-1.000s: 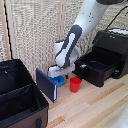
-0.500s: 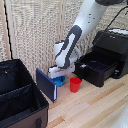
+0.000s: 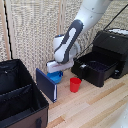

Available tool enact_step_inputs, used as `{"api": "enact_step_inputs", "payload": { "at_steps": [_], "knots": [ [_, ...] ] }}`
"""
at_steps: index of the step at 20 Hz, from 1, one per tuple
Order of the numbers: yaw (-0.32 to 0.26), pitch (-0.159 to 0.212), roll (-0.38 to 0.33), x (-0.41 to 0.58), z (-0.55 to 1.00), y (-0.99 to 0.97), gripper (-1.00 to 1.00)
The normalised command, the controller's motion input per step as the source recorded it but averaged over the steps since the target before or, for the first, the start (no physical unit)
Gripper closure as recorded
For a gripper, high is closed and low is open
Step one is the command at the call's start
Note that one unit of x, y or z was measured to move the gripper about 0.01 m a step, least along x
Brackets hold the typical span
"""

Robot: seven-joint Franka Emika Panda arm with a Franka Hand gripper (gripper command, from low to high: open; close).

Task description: Gently grip the air fryer handle with your gripper and kindly pull it open by sliding your gripper away from the base. Gradually bring your gripper in line with the blue bowl and gently capture it, without tightening your grip too much. Securely place the blue bowl inside the opened air fryer with a steady position. Liberate your robot's gripper, and withdraw your gripper from the proximity of the air fryer.

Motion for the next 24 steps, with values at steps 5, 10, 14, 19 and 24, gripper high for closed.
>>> {"api": "enact_step_inputs", "payload": {
  "at_steps": [5,10,14,19,24],
  "knots": [
    [-0.226,0.002,0.049,0.226,0.7,-0.03,1.0],
    [-0.213,0.003,0.025,0.238,0.77,-0.12,1.0],
    [-0.185,0.023,0.031,0.217,0.9,-0.35,1.0],
    [-0.187,0.074,0.045,0.049,0.82,-0.48,1.0],
    [-0.249,0.087,0.011,0.0,0.59,-0.47,1.0]
  ]
}}
